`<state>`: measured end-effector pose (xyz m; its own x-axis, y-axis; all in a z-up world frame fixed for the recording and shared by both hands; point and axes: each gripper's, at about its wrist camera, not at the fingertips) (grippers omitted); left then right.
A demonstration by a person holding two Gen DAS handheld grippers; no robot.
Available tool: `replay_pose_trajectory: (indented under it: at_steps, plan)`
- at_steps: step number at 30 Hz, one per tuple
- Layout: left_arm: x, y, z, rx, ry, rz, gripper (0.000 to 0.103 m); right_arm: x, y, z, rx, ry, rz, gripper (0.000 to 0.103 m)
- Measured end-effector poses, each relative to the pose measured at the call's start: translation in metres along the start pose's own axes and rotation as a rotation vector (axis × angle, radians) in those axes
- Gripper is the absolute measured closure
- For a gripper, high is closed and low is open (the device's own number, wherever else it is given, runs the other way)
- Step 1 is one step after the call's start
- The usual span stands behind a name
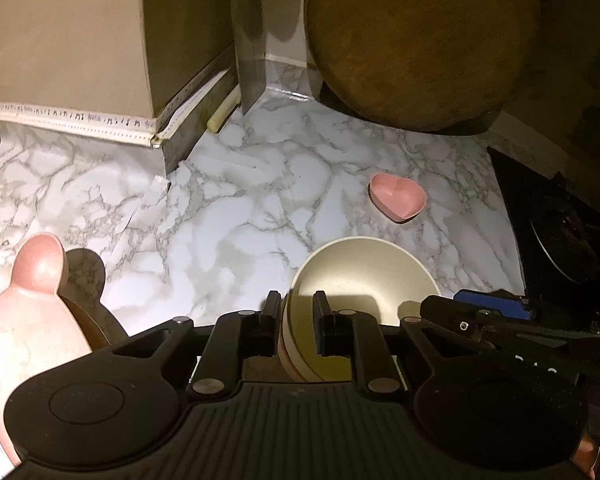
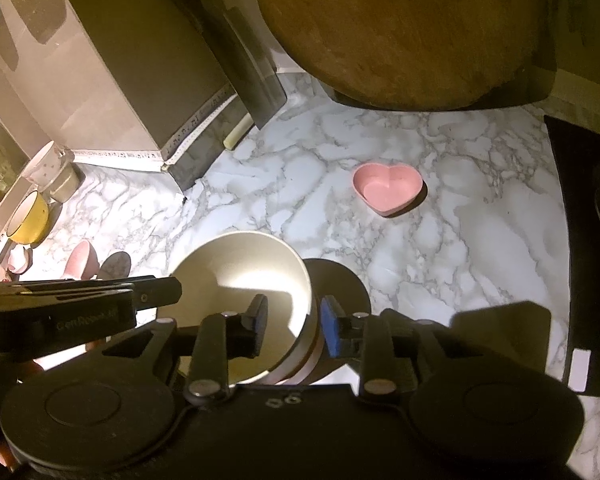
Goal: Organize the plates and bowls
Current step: 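Lower the cream bowl into the pink bowl and open both tools, then move both tools to the pink heart-shaped dish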
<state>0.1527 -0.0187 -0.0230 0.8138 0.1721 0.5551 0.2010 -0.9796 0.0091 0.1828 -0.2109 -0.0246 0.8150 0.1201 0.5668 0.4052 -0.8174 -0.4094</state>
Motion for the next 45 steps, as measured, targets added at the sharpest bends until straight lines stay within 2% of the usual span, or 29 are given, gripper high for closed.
replay_pose_trajectory:
  at_steps: [4, 6, 7, 8, 10, 13, 19, 25, 27, 33, 45]
  plan:
    - [0.002, 0.001, -0.008, -0.014, 0.025, 0.009, 0.087, 0.002, -0.003, -0.006, 0.002, 0.017, -0.011, 0.069]
    - [0.004, 0.002, -0.012, -0.015, 0.042, 0.014, 0.080, 0.004, -0.004, -0.009, 0.005, 0.027, -0.016, 0.068]
    - [0.004, 0.002, -0.014, -0.013, 0.050, 0.013, 0.069, 0.004, -0.004, -0.011, 0.005, 0.031, -0.018, 0.066]
    - [0.005, 0.001, -0.016, -0.010, 0.060, 0.011, 0.054, 0.005, -0.004, -0.013, 0.005, 0.036, -0.020, 0.064]
    - [0.006, 0.002, -0.021, -0.002, 0.090, 0.008, 0.038, 0.006, -0.005, -0.016, 0.007, 0.047, -0.026, 0.062]
    - [0.009, 0.004, -0.027, 0.005, 0.124, 0.022, 0.038, 0.007, -0.006, -0.022, 0.007, 0.064, -0.034, 0.055]
    - [0.017, 0.007, -0.028, -0.010, 0.140, 0.017, 0.037, 0.013, 0.001, -0.033, -0.003, 0.109, -0.035, 0.034]
    - [0.024, 0.013, -0.023, -0.014, 0.144, 0.001, 0.028, 0.021, 0.011, -0.038, -0.013, 0.139, -0.038, 0.015]
    - [0.028, 0.015, -0.021, -0.021, 0.144, -0.002, 0.026, 0.025, 0.017, -0.039, -0.012, 0.153, -0.031, 0.004]
    - [0.043, 0.027, -0.006, -0.026, 0.130, -0.004, 0.025, 0.037, 0.036, -0.036, -0.031, 0.159, -0.012, 0.003]
    - [0.084, 0.054, 0.057, -0.031, -0.017, -0.051, 0.025, 0.069, 0.095, -0.011, -0.073, 0.110, 0.069, 0.003]
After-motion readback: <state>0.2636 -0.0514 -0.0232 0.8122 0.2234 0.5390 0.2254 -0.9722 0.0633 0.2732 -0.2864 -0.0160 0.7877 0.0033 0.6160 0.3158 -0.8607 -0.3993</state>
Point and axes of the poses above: each gripper's, at about its wrist camera, not at the fingertips, and z roughly the way its jaws point, y to its right, x to its top, and after that the axes turned 10 degrees about x, right-handed
